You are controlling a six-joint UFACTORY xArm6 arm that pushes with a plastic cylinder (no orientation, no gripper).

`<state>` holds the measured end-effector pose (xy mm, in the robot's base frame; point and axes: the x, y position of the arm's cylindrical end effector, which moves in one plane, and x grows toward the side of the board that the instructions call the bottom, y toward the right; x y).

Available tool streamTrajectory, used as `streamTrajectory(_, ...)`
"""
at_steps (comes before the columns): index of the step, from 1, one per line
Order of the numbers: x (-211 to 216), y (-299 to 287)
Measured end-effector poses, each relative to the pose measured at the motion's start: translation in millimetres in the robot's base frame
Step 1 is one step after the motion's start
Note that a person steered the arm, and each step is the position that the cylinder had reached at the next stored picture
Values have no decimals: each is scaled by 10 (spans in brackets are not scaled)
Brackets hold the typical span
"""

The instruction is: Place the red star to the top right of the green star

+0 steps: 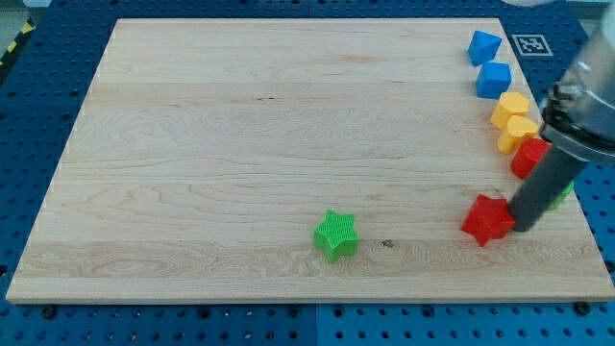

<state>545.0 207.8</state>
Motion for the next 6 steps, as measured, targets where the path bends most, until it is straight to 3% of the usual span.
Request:
streamTrajectory(4,164,1)
streamTrajectory(5,70,-408)
streamTrajectory(6,-8,-459)
